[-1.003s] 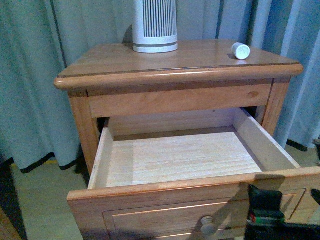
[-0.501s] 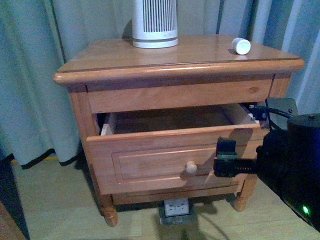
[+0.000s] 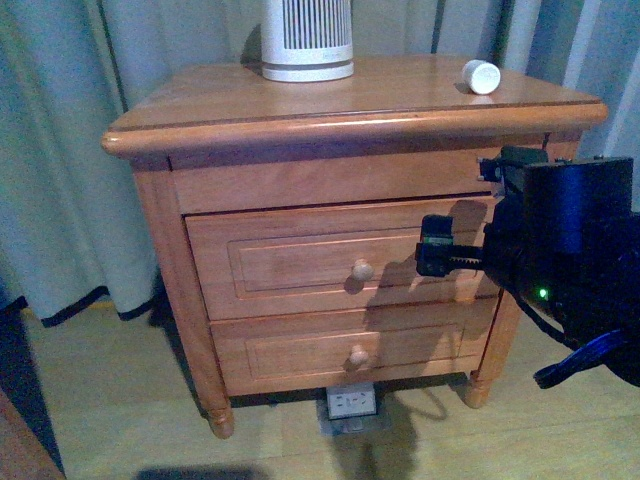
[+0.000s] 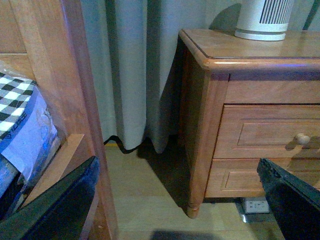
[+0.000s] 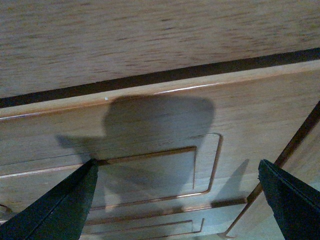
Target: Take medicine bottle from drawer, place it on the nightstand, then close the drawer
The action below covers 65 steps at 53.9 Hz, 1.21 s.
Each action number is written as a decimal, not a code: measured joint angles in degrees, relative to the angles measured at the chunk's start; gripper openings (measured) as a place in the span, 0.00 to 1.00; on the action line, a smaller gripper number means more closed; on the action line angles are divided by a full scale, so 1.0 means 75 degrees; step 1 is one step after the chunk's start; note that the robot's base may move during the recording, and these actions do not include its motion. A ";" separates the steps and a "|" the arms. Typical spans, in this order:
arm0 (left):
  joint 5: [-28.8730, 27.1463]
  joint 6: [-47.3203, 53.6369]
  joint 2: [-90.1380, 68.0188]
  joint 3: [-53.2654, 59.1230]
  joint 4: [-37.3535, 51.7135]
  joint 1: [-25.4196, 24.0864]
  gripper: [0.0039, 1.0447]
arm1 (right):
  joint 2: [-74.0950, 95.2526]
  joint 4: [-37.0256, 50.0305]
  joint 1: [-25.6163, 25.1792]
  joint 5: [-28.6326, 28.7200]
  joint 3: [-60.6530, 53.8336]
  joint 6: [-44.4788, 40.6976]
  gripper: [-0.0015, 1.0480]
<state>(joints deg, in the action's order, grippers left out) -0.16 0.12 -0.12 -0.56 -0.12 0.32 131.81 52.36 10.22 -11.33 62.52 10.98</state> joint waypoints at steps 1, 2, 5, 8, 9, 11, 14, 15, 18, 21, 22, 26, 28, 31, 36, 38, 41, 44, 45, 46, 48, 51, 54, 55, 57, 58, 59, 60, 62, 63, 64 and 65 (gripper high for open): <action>0.0003 0.0003 0.0000 0.0000 0.0000 0.0000 0.94 | -0.0032 -0.0009 0.0006 -0.0009 -0.0020 0.0000 0.93; 0.0003 0.0003 0.0000 0.0000 0.0000 0.0000 0.94 | -0.0052 -0.0012 0.0009 -0.0017 -0.0035 0.0003 0.93; 0.0006 0.0003 0.0000 0.0000 0.0000 0.0000 0.94 | -0.0198 -0.0032 0.0017 -0.0105 -0.0189 0.0076 0.93; 0.0000 0.0003 0.0000 0.0000 0.0000 0.0000 0.94 | -0.0498 -0.0099 0.0026 -0.0178 -0.0519 0.0192 0.93; 0.0000 0.0000 0.0000 0.0000 0.0000 0.0000 0.94 | -0.0577 -0.0111 0.0029 -0.0201 -0.0600 0.0210 0.93; 0.0003 0.0003 0.0000 0.0000 0.0000 0.0000 0.94 | -0.0947 -0.0175 0.0035 -0.0283 -0.0944 0.0291 0.93; 0.0003 0.0003 0.0000 0.0000 0.0000 0.0000 0.94 | -0.1915 -0.0411 0.0035 -0.0318 -0.1725 0.0466 0.93; 0.0003 0.0003 0.0000 0.0000 0.0000 0.0000 0.94 | -0.2186 -0.0446 0.0035 -0.0315 -0.1944 0.0484 0.93; 0.0003 0.0000 0.0000 0.0000 0.0000 0.0000 0.94 | -0.2914 -0.0609 0.0035 -0.0309 -0.2503 0.0536 0.93; 0.0003 0.0003 0.0000 0.0000 0.0000 0.0000 0.94 | -0.3891 -0.0822 0.0035 -0.0309 -0.3246 0.0522 0.93; 0.0003 0.0003 0.0000 0.0000 0.0000 0.0000 0.94 | -0.4065 -0.0871 0.0035 -0.0306 -0.3372 0.0504 0.93; 0.0003 0.0000 0.0000 0.0000 0.0000 0.0000 0.94 | -0.5374 -0.1212 0.0009 -0.0353 -0.4217 0.0315 0.93; 0.0003 0.0000 0.0000 0.0000 0.0000 0.0000 0.94 | -0.6178 -0.1495 -0.0020 -0.0388 -0.4625 0.0213 0.93; 0.0003 0.0000 0.0000 0.0000 0.0000 0.0000 0.94 | -0.7259 -0.1903 -0.0090 -0.0545 -0.5068 0.0073 0.93; 0.0003 0.0000 0.0000 0.0000 0.0000 0.0000 0.94 | -0.9224 -0.2632 -0.0172 -0.0857 -0.5668 -0.0256 0.93; 0.0003 0.0003 0.0000 0.0000 0.0000 0.0000 0.94 | -1.0080 -0.2981 -0.0175 -0.0965 -0.5890 -0.0402 0.93; 0.0003 0.0000 0.0000 0.0000 0.0000 0.0000 0.94 | -1.1138 -0.3532 -0.0146 -0.1134 -0.6132 -0.0533 0.93; 0.0003 0.0000 0.0000 0.0000 0.0000 0.0000 0.94 | -1.2158 -0.4106 -0.0102 -0.1303 -0.6362 -0.0662 0.93; 0.0003 0.0003 0.0000 0.0000 0.0000 0.0000 0.94 | -1.2555 -0.4348 -0.0093 -0.1361 -0.6449 -0.0682 0.93; 0.0003 0.0000 0.0000 0.0000 0.0000 0.0000 0.94 | -1.2936 -0.4599 -0.0076 -0.1413 -0.6537 -0.0699 0.93; 0.0003 0.0003 0.0000 0.0000 0.0000 0.0000 0.94 | -1.3671 -0.5091 -0.0023 -0.1585 -0.6709 -0.0761 0.93; 0.0003 0.0000 0.0000 0.0000 0.0000 0.0000 0.94 | -1.4519 -0.5636 0.0003 -0.1734 -0.6927 -0.0813 0.93; 0.0003 0.0003 0.0000 0.0000 0.0000 0.0000 0.94 | -1.5408 -0.6362 0.0032 -0.1903 -0.7137 -0.0813 0.93; 0.0003 0.0000 0.0000 0.0000 0.0000 0.0000 0.94 | -1.5690 -0.6618 0.0050 -0.1944 -0.7195 -0.0813 0.93; 0.0003 0.0000 0.0000 0.0000 0.0000 0.0000 0.94 | -1.6060 -0.6948 0.0052 -0.1961 -0.7291 -0.0813 0.93; 0.0003 0.0003 0.0000 0.0000 0.0000 0.0000 0.94 | -1.6262 -0.7085 0.0050 -0.1950 -0.7361 -0.0813 0.93; 0.0003 0.0000 0.0000 0.0000 0.0000 0.0000 0.94 | -1.6492 -0.7184 0.0009 -0.1894 -0.7472 -0.0810 0.93; 0.0006 0.0000 0.0000 0.0000 0.0000 0.0000 0.94 | -1.6623 -0.7230 -0.0026 -0.1821 -0.7557 -0.0813 0.93; 0.0003 0.0000 0.0000 0.0000 0.0000 0.0000 0.94 | -1.6684 -0.7251 -0.0052 -0.1824 -0.7615 -0.0810 0.93; 0.0003 0.0000 0.0000 0.0000 0.0000 0.0000 0.94 | -1.6690 -0.7254 -0.0058 -0.1807 -0.7630 -0.0810 0.93; 0.0003 0.0000 0.0000 0.0000 0.0000 0.0000 0.94 | -1.6696 -0.7254 -0.0064 -0.1804 -0.7638 -0.0810 0.93; 0.0003 0.0000 0.0000 0.0000 0.0000 0.0000 0.94 | -1.6705 -0.7254 -0.0070 -0.1795 -0.7644 -0.0810 0.93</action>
<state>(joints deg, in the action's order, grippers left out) -0.14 0.12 -0.12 -0.56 -0.12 0.32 6.52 -2.04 9.69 -24.80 5.19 4.91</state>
